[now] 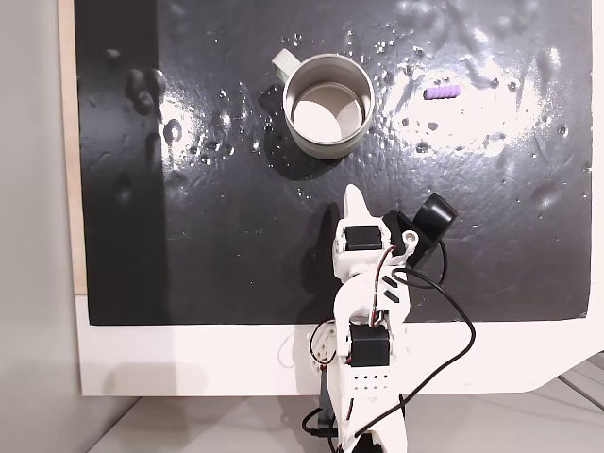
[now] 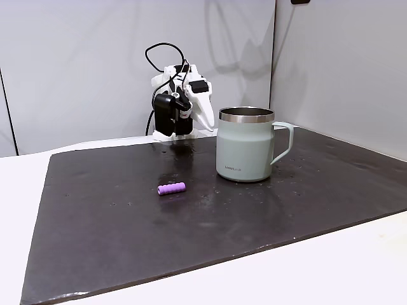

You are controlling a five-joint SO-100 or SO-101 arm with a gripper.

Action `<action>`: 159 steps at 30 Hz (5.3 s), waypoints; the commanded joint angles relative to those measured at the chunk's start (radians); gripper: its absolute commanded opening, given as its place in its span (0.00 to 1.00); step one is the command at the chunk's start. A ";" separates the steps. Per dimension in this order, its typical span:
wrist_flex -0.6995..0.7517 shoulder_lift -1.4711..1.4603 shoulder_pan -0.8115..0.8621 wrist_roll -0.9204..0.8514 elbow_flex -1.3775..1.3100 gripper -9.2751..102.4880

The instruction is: Grasp a pengrip and put it in the cup.

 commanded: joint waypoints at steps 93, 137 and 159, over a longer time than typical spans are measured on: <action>0.351 -2.467 0.293 -0.462 -2.175 0.26; 0.951 -1.829 0.107 -0.295 -2.536 0.08; 0.977 -1.852 -0.170 -0.156 -2.275 0.10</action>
